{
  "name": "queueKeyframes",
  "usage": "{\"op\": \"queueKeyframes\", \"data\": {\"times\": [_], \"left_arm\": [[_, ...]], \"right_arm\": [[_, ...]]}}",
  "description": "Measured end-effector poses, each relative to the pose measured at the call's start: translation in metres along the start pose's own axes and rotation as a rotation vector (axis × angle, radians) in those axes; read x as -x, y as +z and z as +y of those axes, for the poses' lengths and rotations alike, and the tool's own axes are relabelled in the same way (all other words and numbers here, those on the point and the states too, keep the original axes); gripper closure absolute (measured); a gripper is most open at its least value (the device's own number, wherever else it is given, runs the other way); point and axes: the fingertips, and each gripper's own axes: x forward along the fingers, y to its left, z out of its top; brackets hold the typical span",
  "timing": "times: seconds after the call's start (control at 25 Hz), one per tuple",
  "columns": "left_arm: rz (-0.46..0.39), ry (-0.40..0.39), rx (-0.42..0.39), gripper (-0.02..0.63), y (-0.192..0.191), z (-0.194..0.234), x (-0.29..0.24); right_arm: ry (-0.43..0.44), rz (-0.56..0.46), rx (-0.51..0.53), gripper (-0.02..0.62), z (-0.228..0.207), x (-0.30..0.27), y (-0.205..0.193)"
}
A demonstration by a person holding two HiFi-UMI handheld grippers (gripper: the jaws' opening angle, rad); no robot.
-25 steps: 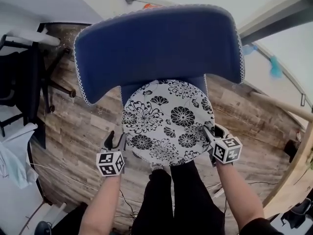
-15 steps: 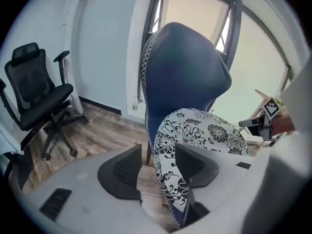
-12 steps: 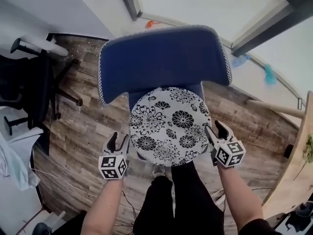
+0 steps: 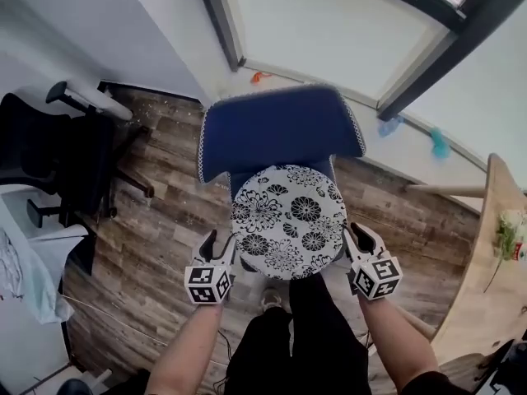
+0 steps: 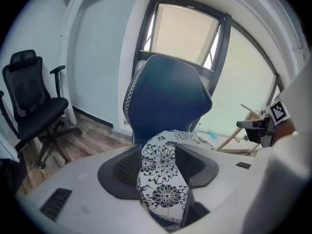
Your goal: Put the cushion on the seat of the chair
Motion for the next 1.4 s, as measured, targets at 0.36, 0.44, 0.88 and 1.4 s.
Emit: {"op": "queueKeyframes", "data": {"times": [0.36, 0.44, 0.88, 1.4], "left_arm": [[-0.102, -0.066, -0.068, 0.396, 0.074, -0.033, 0.051], [-0.126, -0.07, -0.09, 0.397, 0.09, -0.039, 0.065], [-0.216, -0.135, -0.175, 0.399, 0.158, -0.095, 0.158], [-0.457, -0.133, -0.249, 0.583, 0.25, -0.116, 0.225]], "right_arm": [[0.01, -0.083, 0.094, 0.511, 0.042, 0.055, 0.069], [0.026, -0.111, 0.095, 0.519, 0.052, 0.068, 0.087], [0.081, -0.248, 0.054, 0.544, 0.092, 0.147, 0.167], [0.094, -0.385, 0.165, 0.563, 0.108, 0.196, 0.242]]}}
